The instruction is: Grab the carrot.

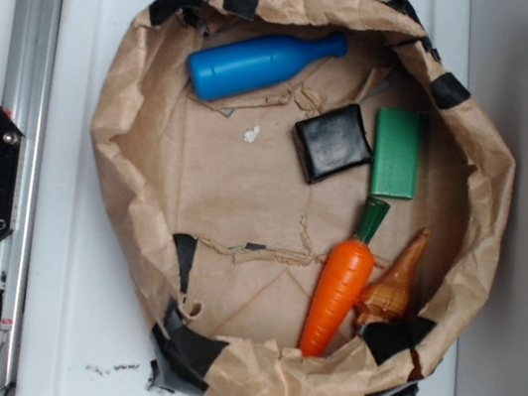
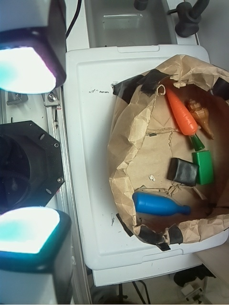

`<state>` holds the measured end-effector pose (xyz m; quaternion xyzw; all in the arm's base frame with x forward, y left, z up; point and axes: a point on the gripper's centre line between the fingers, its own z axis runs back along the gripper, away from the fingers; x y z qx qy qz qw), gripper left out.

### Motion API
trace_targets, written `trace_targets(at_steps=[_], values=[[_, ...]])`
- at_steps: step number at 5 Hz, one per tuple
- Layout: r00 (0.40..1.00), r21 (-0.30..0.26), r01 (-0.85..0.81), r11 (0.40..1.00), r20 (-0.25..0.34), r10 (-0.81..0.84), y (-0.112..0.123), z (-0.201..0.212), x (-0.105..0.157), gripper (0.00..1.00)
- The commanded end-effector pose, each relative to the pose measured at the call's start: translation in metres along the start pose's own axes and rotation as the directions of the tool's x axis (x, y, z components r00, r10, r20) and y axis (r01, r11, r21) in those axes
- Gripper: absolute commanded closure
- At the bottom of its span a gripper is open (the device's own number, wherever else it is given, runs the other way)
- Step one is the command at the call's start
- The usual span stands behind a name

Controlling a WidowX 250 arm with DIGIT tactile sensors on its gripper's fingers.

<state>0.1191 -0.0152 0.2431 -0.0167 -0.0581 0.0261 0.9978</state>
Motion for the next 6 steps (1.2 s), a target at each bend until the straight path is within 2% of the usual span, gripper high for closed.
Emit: trace_targets(at_steps=[1,2,3,4,5,6], values=[[1.000,0.000,0.000,1.000,0.000,0.000,0.000,0.000,0.000,0.00],[0.997,0.030,-0.054,0.998,-0.051,0.055,0.015,-0.044,0.041,0.00],[0.990,0.076,-0.113,0.991,-0.072,0.119,0.016,-0.068,0.066,0.00],[0.926,-0.021,-0.339,0.940,0.171,0.338,0.011,-0.087,0.091,0.00],[0.889,-0.117,-0.424,0.898,0.137,0.437,0.003,-0.116,0.115,0.00],[0.838,-0.113,-0.518,0.848,0.131,0.530,-0.001,-0.141,0.128,0.00]])
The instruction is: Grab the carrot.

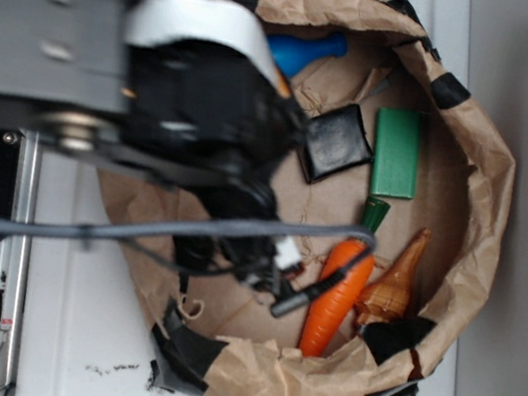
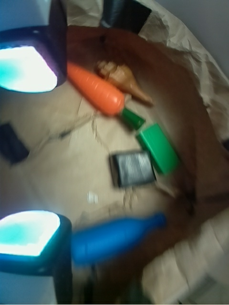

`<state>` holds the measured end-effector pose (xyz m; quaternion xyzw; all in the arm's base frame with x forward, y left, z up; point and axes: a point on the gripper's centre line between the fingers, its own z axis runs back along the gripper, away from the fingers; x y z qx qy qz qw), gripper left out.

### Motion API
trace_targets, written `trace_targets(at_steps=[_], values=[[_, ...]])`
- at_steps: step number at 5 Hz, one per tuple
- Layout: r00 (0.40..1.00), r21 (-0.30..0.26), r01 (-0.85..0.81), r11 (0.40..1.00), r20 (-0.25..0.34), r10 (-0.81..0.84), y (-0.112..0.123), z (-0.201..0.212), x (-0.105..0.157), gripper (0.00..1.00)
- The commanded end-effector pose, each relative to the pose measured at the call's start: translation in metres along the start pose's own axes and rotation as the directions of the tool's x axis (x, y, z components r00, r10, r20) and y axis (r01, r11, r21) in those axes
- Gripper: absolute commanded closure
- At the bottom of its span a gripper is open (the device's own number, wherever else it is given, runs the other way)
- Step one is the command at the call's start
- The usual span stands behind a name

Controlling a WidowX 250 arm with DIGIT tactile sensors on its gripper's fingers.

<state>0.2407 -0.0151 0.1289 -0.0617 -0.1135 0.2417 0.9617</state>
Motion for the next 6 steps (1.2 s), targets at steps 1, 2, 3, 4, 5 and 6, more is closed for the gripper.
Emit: trace_targets(at_steps=[1,2,3,4,5,6], values=[[0.995,0.003,-0.095,0.995,-0.011,0.095,-0.023,-0.045,0.025,0.00],[0.998,0.005,-0.057,0.998,-0.033,0.057,-0.043,-0.060,0.021,0.00],[0.999,-0.002,-0.024,1.000,-0.036,0.024,-0.066,-0.070,0.021,0.00],[0.996,0.027,-0.022,0.999,-0.081,0.024,-0.070,-0.095,0.026,0.00],[0.992,0.096,-0.033,0.995,-0.119,0.044,-0.048,-0.118,0.017,0.00],[0.990,0.104,-0.027,0.994,-0.136,0.041,-0.034,-0.114,0.010,1.00]])
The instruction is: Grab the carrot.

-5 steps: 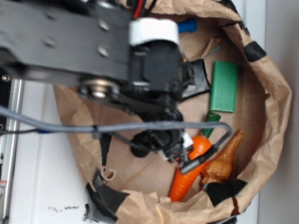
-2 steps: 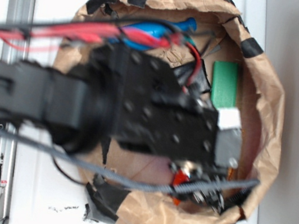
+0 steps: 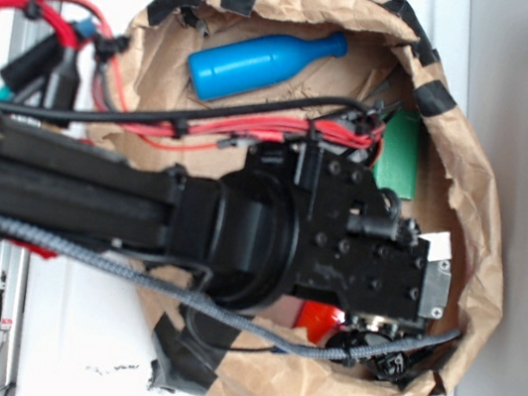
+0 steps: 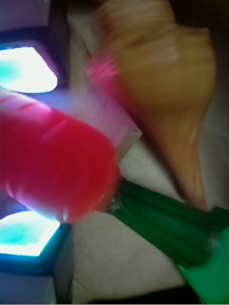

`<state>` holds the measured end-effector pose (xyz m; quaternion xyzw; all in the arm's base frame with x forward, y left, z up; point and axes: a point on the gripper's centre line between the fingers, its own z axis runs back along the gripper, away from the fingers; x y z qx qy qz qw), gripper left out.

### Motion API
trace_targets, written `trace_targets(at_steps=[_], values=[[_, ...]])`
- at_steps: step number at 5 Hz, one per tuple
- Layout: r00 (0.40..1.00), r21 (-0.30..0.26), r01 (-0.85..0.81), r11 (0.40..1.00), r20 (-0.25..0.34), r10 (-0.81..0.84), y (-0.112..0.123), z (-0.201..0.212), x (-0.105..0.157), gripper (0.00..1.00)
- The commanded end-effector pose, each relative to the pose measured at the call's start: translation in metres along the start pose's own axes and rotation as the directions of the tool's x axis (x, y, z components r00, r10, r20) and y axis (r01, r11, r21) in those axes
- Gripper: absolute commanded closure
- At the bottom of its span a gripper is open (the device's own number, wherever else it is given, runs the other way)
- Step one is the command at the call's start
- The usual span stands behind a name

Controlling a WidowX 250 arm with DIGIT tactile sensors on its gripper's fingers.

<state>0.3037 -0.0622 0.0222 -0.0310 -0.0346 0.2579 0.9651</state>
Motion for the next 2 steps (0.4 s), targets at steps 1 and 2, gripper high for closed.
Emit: trace_targets(at_steps=[1,2], values=[[0.998,0.011,0.065,0.998,0.021,-0.066,0.033,0.053,-0.003,1.00],[0.964,-0.049,0.263,0.963,-0.023,-0.265,0.052,0.098,0.007,1.00]])
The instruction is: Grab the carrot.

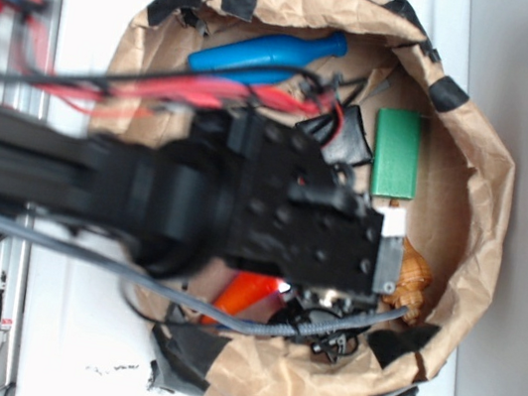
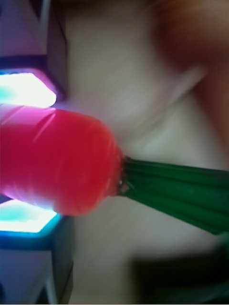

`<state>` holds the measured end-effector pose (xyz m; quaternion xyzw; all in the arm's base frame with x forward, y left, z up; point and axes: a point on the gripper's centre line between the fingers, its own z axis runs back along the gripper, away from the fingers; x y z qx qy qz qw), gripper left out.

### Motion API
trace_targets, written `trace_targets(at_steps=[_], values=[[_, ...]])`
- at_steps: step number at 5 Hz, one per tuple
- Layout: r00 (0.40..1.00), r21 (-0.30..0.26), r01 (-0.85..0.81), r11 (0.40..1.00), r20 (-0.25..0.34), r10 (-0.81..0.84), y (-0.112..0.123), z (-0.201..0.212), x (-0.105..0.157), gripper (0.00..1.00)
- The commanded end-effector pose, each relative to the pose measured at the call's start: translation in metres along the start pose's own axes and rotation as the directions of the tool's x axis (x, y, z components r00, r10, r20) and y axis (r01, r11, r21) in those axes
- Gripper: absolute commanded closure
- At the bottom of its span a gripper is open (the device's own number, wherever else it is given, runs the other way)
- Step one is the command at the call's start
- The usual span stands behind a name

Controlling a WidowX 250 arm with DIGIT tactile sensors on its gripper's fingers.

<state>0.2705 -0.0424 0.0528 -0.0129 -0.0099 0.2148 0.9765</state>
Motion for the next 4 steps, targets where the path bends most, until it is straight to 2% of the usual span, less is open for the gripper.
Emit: trace_targets(at_steps=[1,2,3,4], values=[[0.925,-0.008,0.360,0.933,0.131,-0.356,0.031,0.118,0.023,1.00],[0.872,-0.040,0.478,0.877,0.142,-0.469,0.024,0.144,0.027,1.00],[0.850,0.000,0.511,0.859,0.149,-0.506,0.006,0.146,0.027,1.00],[0.850,0.007,0.513,0.858,0.134,-0.510,0.003,0.139,0.028,1.00]])
